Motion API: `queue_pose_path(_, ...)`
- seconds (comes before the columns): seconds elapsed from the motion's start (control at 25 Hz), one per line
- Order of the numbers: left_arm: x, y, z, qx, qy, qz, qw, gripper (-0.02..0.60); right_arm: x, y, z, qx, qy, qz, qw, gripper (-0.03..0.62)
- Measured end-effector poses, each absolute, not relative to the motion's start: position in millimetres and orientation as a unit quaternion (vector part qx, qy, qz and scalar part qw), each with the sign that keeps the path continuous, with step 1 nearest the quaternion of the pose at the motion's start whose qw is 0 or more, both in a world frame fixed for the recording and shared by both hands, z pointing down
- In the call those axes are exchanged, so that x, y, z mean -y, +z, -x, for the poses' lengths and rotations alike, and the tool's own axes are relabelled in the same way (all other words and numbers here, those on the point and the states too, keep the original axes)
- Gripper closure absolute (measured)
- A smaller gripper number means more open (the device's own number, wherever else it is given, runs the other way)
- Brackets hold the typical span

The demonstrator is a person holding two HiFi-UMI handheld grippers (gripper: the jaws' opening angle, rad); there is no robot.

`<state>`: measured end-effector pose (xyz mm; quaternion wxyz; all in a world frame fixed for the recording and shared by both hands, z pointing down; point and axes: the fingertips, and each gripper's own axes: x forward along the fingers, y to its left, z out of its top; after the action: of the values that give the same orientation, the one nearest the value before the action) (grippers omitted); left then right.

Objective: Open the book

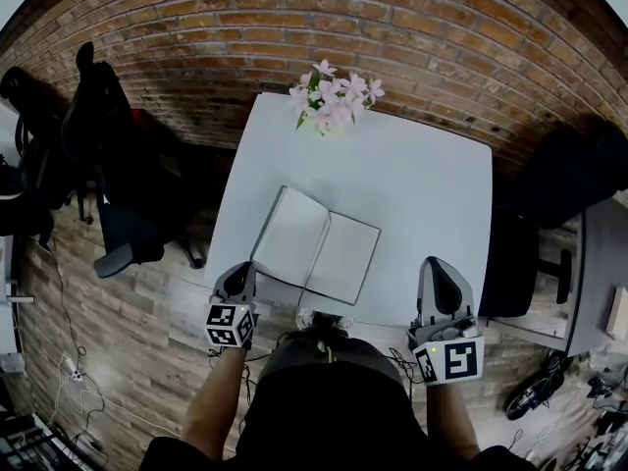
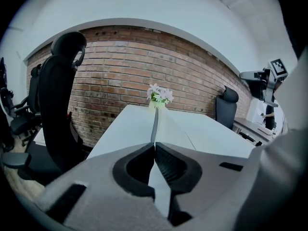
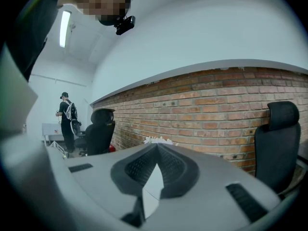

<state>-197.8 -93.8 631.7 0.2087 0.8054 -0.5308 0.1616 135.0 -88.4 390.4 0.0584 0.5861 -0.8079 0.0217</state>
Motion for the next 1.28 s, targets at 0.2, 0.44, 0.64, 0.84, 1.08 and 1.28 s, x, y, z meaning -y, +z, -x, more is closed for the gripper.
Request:
queue_pose_path(0.2, 93.4, 643.3, 201.0, 0.532, 0.175, -0.800, 0.217, 0.552, 87.5, 393.0, -139.9, 0.803, 0.025, -0.593, 0.060, 0.582)
queue_pose_path(0.44, 81.1, 656.5, 195.6, 0.518, 0.196, -0.800, 0.232, 0.552, 87.7, 394.3, -140.3, 0.801, 0.031, -0.595, 0.061, 0.582)
queue_pose_path(0.64, 76.6, 666.5, 191.0, 0.514, 0.203, -0.797, 0.242, 0.552, 88.8, 395.3, -138.3, 0.804, 0.026, -0.591, 0.066, 0.582)
queue_pose_path(0.84, 75.9, 668.1, 173.4, 0.486, 0.223, -0.815, 0.225, 0.552, 88.6, 398.6, -132.8, 0.806, 0.030, -0.587, 0.069, 0.582)
queue_pose_path(1.08, 74.4, 677.6, 183.9, 0.492, 0.232, -0.806, 0.233, 0.551, 87.3, 397.2, -129.4, 0.806, 0.029, -0.587, 0.068, 0.582)
queue_pose_path(1.28, 82.1, 671.8, 194.6, 0.506, 0.226, -0.800, 0.231, 0.426, 84.9, 398.2, -130.2, 0.803, 0.034, -0.591, 0.066, 0.581)
